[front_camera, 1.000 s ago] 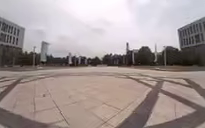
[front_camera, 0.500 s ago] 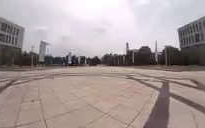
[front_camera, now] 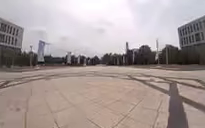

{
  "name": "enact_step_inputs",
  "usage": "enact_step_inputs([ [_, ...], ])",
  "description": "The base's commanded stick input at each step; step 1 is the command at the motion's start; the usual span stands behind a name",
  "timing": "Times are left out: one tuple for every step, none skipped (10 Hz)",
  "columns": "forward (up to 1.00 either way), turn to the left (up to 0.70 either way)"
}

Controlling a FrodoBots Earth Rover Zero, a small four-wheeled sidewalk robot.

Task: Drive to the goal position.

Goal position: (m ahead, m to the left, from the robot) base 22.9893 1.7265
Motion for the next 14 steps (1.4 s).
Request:
enact_step_inputs([
  [0.7, 0.01],
  [0.7, 0.01],
  [0.7, 0.01],
  [0.7, 0.01],
  [0.7, 0.01],
  [0.7, 0.01],
  [0.7, 0.01],
  [0.7, 0.01],
  [0.7, 0.01],
  [0.7, 0.01],
  [0.7, 0.01],
  [0.7, 0.01],
  [0.7, 0.01],
  [0.7, 0.01],
])
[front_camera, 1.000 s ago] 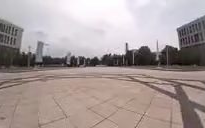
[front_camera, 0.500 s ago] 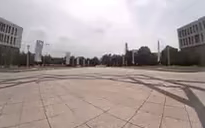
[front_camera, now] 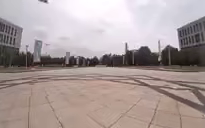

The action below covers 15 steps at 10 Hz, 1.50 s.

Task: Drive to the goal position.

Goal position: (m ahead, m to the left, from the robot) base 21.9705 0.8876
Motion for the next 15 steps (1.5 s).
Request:
enact_step_inputs([
  [0.7, 0.01],
  [0.7, 0.01],
  [0.7, 0.01],
  [0.7, 0.01],
  [0.7, 0.01],
  [0.7, 0.01],
  [0.7, 0.01],
  [0.7, 0.01],
  [0.7, 0.01],
  [0.7, 0.01],
  [0.7, 0.01],
  [0.7, 0.01],
  [0.7, 0.01],
  [0.7, 0.01],
  [0.7, 0.01],
])
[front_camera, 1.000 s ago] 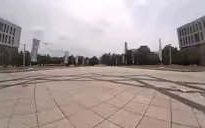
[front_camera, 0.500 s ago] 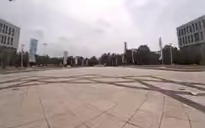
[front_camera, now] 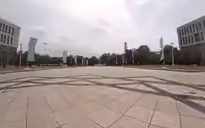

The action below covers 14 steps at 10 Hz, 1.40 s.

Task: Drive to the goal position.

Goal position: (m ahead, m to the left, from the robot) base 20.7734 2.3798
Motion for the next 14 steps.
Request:
enact_step_inputs([
  [0.7, 0.01],
  [0.7, 0.01],
  [0.7, 0.01],
  [0.7, 0.01],
  [0.7, 0.01],
  [0.7, 0.01],
  [0.7, 0.01],
  [0.7, 0.01],
  [0.7, 0.01],
  [0.7, 0.01],
  [0.7, 0.01],
  [0.7, 0.01],
  [0.7, 0.01],
  [0.7, 0.01],
])
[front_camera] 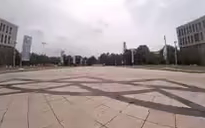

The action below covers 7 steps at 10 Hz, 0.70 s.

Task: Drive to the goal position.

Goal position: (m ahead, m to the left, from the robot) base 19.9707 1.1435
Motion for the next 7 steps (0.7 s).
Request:
enact_step_inputs([
  [0.7, 0.01],
  [0.7, 0.01],
  [0.7, 0.01],
  [0.7, 0.01],
  [0.7, 0.01],
  [0.7, 0.01],
  [0.7, 0.01],
])
